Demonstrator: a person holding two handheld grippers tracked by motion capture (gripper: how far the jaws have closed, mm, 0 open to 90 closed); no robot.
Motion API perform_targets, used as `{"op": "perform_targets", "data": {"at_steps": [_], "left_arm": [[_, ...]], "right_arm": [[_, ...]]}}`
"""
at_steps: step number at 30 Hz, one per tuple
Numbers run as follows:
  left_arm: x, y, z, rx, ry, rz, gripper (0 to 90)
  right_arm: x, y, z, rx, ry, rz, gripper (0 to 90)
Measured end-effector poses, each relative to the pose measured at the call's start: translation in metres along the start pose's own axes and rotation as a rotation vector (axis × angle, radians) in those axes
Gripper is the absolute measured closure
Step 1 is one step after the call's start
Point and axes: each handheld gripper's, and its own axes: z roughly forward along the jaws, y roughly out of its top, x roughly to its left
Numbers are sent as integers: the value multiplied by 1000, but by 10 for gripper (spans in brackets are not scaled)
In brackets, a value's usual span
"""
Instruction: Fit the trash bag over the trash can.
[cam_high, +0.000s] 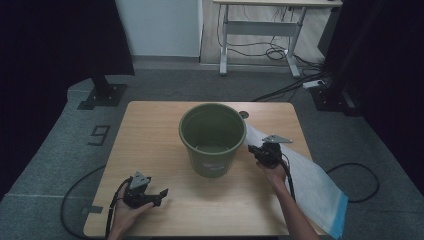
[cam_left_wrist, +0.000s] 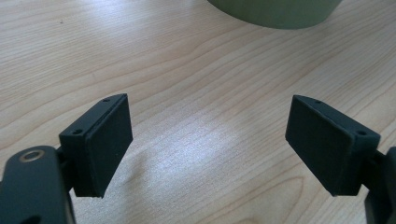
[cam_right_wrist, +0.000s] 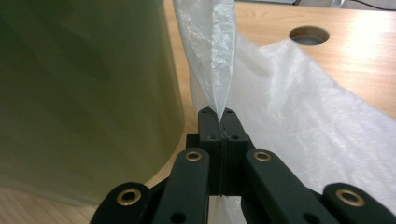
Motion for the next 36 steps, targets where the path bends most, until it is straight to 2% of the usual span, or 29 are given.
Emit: {"op": "perform_targets", "data": {"at_steps": [4,13,19,23,29,36], "left_arm": [[0,0,0,1,0,0,145],[0,0,0,1,0,-2,145],[0,1,-1,-6,2,-1,147],[0,2,-1,-8,2,1,147],[1,1,0,0,-3,0,148],[1,2,1,1,-5,-2,148]], "right_arm": [[-5,8,-11,-38,9,19,887],[-2,26,-33,-111,26,21,887],[4,43,-54,-206,25,0,887],[8,54,-64,-227,33,-12,887],[6,59,-74,-254,35,11,887],[9,70,-88,-281,25,-5,887]]}}
